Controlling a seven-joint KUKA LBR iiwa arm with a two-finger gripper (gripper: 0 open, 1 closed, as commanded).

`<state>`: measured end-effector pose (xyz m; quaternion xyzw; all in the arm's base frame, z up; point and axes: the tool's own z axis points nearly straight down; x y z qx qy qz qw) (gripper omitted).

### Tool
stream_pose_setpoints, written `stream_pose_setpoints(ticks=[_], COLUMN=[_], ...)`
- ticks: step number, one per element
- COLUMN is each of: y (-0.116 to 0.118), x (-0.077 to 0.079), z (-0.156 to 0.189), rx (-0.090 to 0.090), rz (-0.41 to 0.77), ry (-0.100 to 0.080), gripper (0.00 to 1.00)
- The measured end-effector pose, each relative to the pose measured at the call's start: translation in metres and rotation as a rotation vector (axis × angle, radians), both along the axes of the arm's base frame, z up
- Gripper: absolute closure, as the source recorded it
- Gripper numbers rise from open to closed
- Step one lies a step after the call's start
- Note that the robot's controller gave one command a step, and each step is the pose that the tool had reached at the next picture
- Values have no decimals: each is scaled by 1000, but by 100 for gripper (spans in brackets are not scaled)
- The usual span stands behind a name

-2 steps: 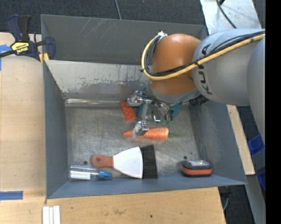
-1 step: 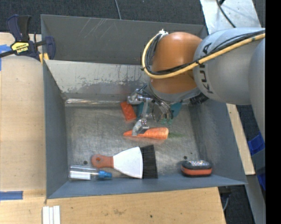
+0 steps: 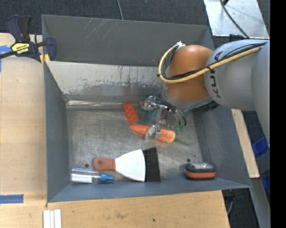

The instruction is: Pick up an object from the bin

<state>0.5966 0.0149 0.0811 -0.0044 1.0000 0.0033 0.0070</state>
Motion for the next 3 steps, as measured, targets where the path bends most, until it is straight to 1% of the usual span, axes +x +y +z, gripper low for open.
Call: stream_pose_setpoints(ticks=[1, 2, 3], y=[0, -12, 18], x=[-1, -17, 7], z=[3, 18, -3], rx=[-5, -4, -13], rz=[-4, -137, -9], ry=[2, 15, 9], gripper=[0, 0, 0])
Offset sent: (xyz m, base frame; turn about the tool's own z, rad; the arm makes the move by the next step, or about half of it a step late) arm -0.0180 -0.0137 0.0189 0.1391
